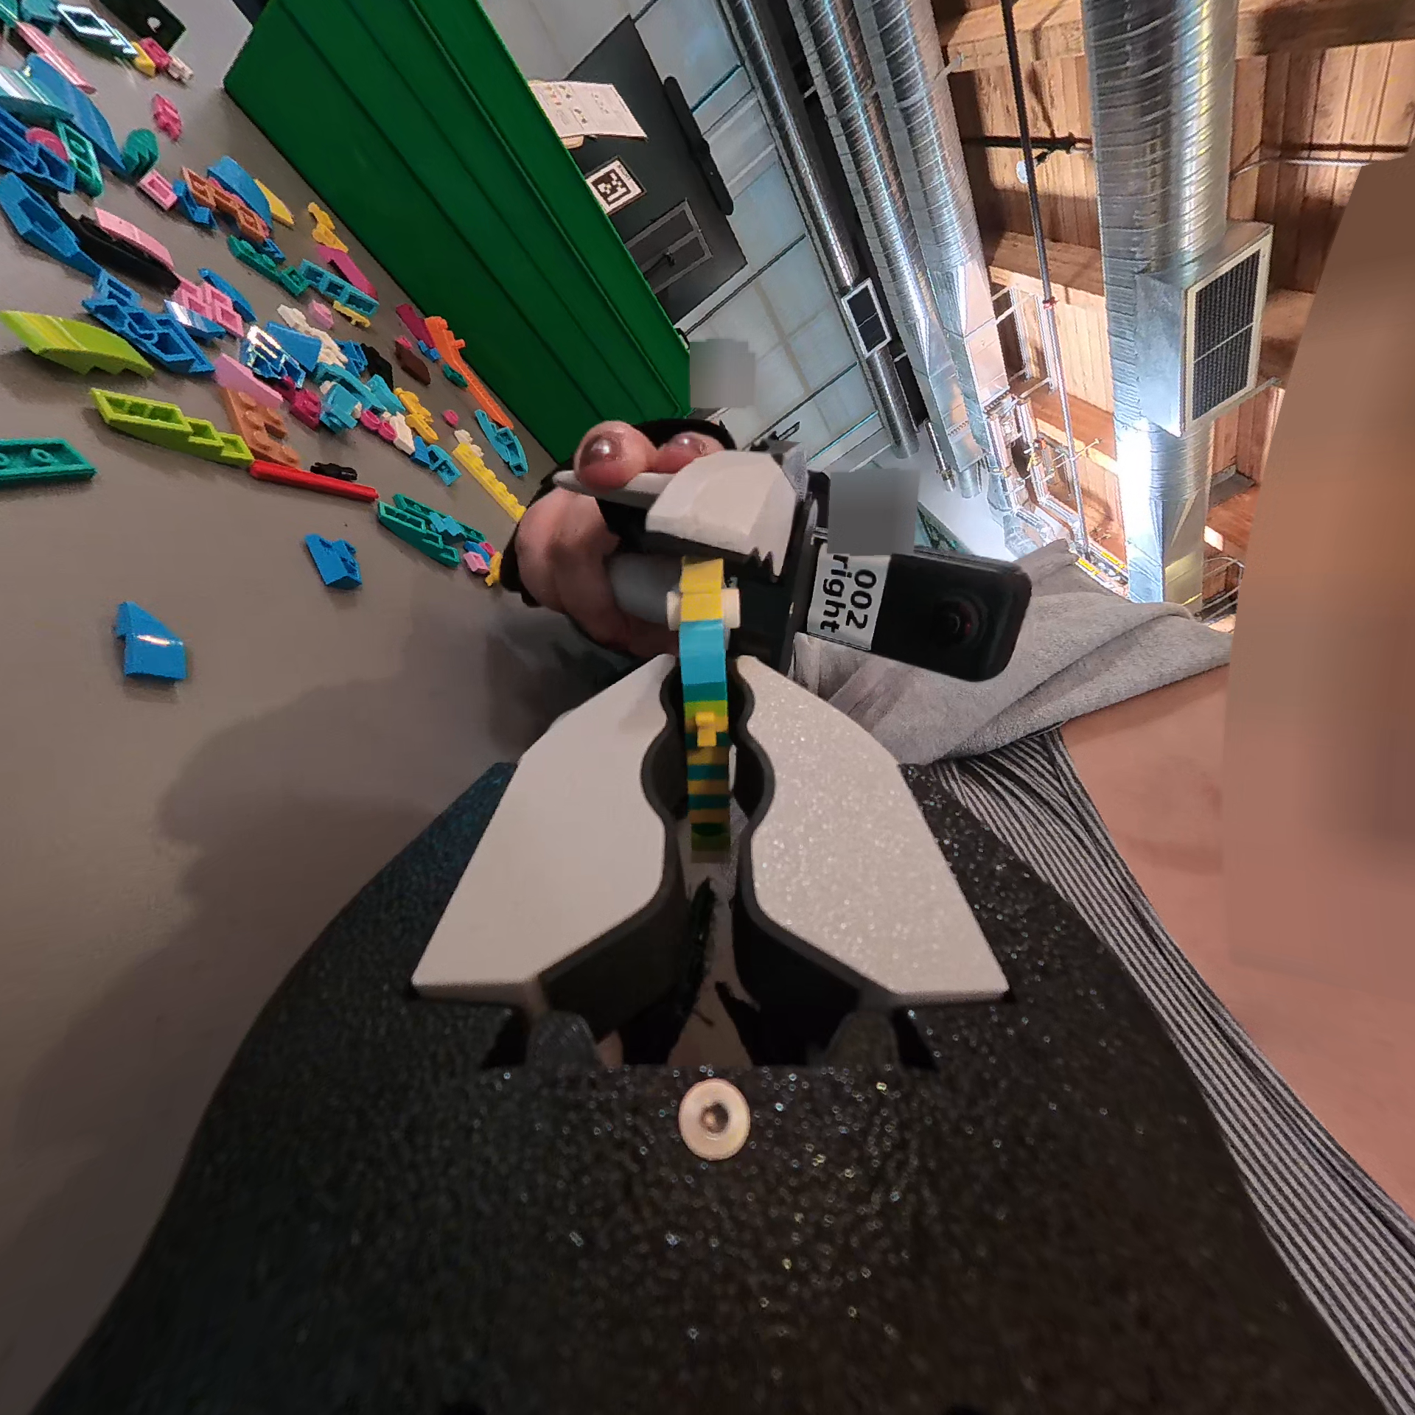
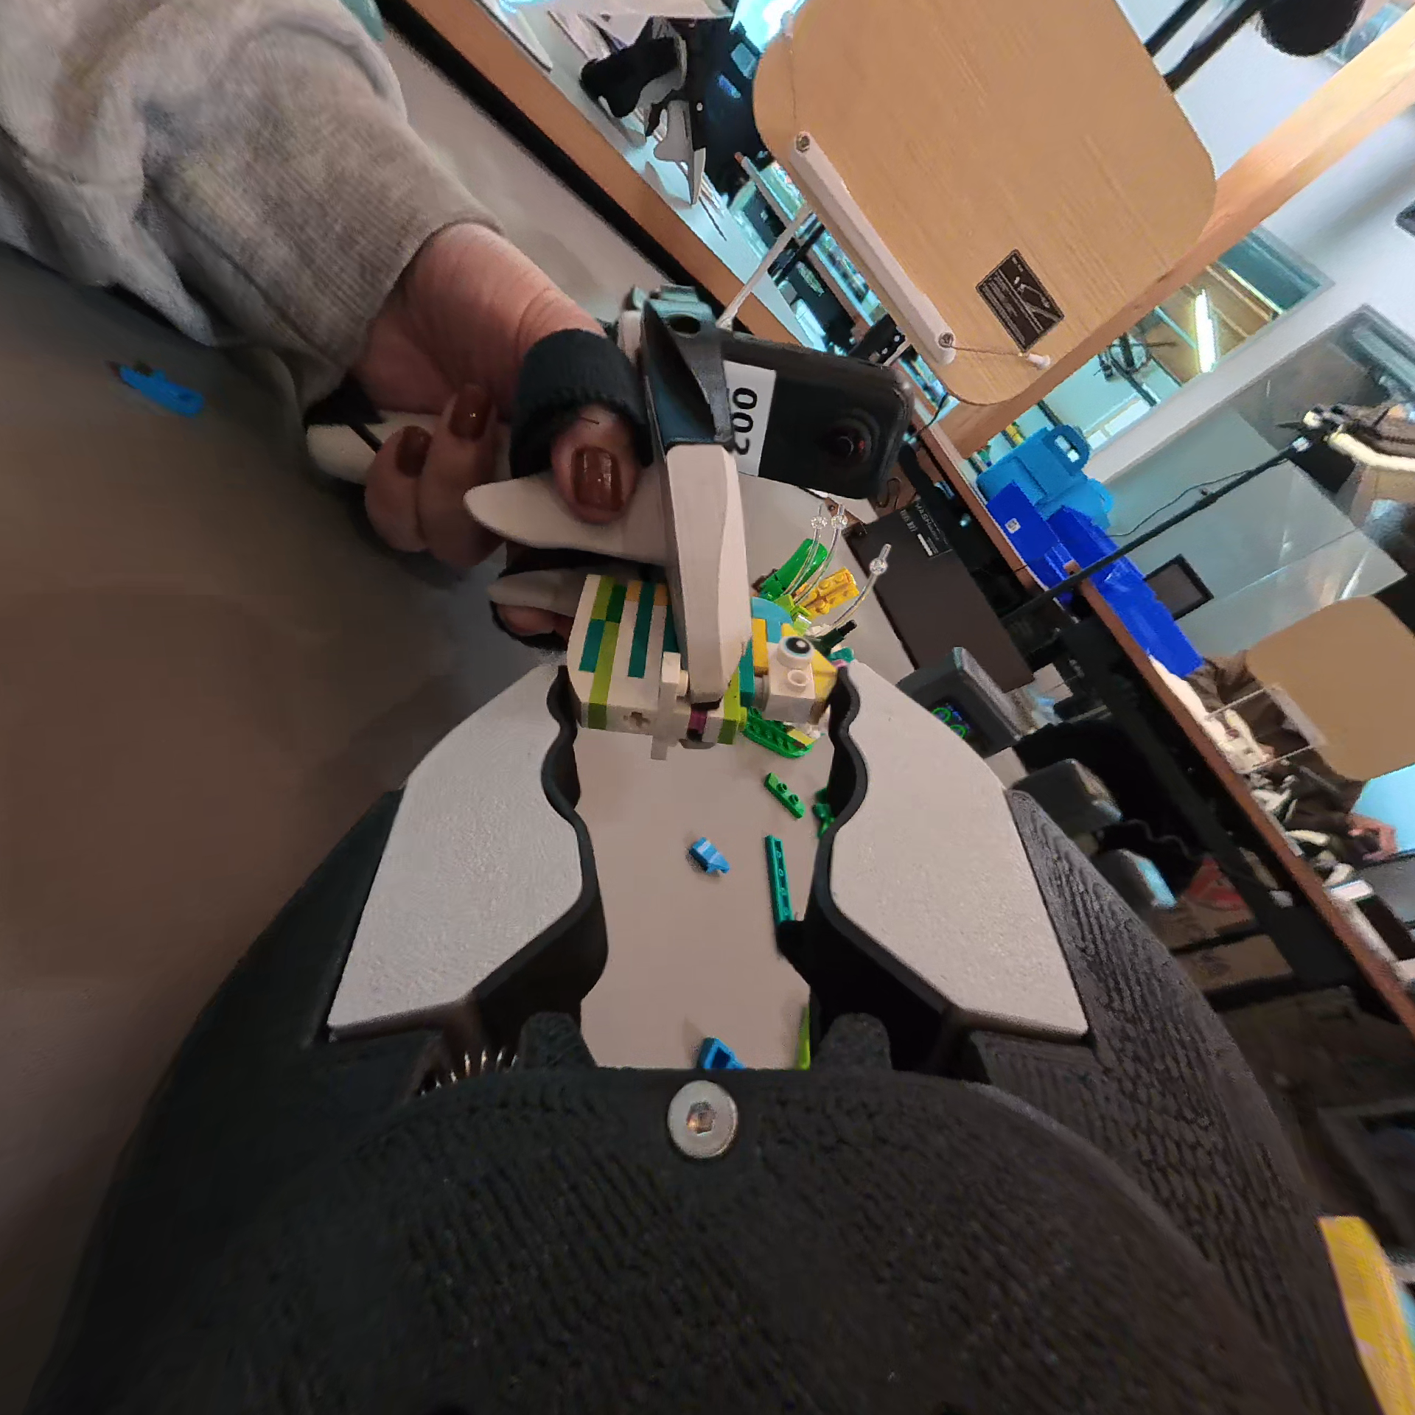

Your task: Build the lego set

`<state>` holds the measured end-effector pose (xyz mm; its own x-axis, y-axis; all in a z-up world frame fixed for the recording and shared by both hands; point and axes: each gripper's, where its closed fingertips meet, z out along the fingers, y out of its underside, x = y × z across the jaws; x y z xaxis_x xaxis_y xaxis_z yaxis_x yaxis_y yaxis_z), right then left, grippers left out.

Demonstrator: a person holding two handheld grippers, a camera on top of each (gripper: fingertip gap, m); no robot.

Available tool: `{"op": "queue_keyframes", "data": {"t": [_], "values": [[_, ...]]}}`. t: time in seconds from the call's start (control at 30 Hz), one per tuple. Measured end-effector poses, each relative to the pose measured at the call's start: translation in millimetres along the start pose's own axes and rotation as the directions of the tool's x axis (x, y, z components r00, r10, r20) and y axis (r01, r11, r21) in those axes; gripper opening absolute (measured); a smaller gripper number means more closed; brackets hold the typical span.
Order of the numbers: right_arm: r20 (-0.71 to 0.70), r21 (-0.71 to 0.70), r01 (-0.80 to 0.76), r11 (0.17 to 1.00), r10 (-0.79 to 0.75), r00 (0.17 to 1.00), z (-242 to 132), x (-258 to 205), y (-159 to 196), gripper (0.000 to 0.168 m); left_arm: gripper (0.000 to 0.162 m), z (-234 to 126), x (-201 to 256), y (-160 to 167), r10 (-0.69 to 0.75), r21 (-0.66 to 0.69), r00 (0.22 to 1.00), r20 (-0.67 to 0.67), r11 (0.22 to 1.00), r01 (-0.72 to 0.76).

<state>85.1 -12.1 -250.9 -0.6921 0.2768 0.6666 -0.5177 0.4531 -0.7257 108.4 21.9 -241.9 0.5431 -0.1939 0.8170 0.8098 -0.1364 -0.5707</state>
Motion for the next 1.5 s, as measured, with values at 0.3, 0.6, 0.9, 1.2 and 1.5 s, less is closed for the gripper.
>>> {"op": "queue_keyframes", "data": {"t": [0.3, 0.6, 0.9, 1.2, 1.5], "values": [[0.153, 0.141, -0.394, 0.908, 0.373, 0.915, -17.2, 9.2, -12.7, 0.078, 0.008, -10.5, 7.8, -15.1, 0.459, 0.009, 0.876, 0.149, 0.885, -0.466], [0.277, 0.230, -0.631, 0.741, 0.572, 0.772, -28.4, 30.4, -43.1, 0.028, 0.009, -6.2, 14.2, -9.8, 0.783, -0.125, 0.578, 0.229, 0.612, -0.781], [0.338, 0.196, -0.646, 0.738, 0.567, 0.751, -24.9, 22.0, -47.7, 0.011, 0.008, -2.9, 11.6, -3.5, 0.815, -0.175, 0.538, 0.214, 0.574, -0.800], [0.412, 0.208, -0.555, 0.806, 0.442, 0.797, -33.4, 10.9, -54.4, 0.007, 0.008, 1.7, 19.5, 8.2, 0.829, -0.182, 0.545, 0.122, 0.559, -0.809], [0.381, 0.236, -0.555, 0.798, 0.450, 0.808, -34.6, 16.4, -56.5, 0.007, 0.008, 2.9, 22.5, 3.3, 0.832, -0.148, 0.535, 0.145, 0.553, -0.820]]}}
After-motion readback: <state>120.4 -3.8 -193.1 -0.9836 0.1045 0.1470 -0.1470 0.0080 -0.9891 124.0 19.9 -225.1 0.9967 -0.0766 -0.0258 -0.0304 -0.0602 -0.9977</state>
